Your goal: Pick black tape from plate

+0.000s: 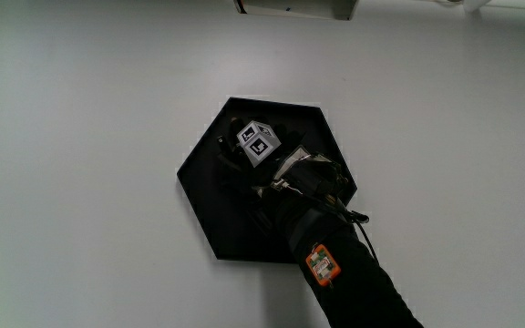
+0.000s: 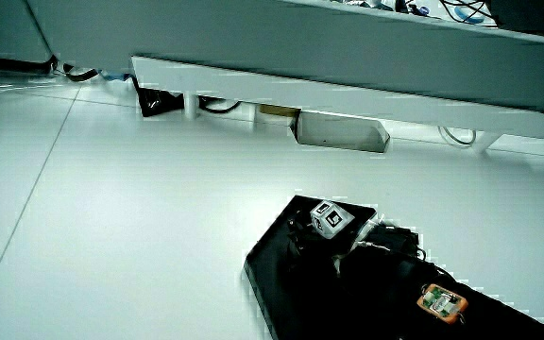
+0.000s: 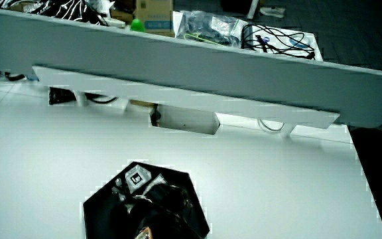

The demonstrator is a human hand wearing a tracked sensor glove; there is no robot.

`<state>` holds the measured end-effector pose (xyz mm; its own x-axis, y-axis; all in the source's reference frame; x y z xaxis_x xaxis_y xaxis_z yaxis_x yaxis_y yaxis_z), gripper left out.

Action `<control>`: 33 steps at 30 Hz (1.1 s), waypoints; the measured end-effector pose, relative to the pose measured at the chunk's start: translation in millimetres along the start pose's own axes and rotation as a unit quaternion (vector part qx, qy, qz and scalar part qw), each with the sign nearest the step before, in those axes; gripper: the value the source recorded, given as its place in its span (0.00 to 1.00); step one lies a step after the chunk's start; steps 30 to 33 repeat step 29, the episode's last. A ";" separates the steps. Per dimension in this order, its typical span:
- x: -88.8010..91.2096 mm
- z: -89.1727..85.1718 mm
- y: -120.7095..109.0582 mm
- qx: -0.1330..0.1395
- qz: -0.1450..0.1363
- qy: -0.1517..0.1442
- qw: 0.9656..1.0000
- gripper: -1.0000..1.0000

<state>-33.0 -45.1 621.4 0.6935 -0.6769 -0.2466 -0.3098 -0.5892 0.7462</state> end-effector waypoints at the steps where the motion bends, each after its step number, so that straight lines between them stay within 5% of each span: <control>1: 0.0 -2.5 1.4 -0.002 -0.005 0.002 1.000 0.77; 7: -3.2 -0.2 -4.9 0.048 -0.024 -0.014 0.998 1.00; 15: 2.6 -0.8 -13.6 0.081 -0.030 -0.004 0.996 1.00; 18: 5.0 4.6 -20.9 0.106 -0.012 0.017 0.994 1.00; 27: 32.7 13.6 -67.5 0.209 -0.023 0.069 0.975 1.00; 33: 38.6 7.0 -70.8 0.218 -0.030 0.067 0.973 1.00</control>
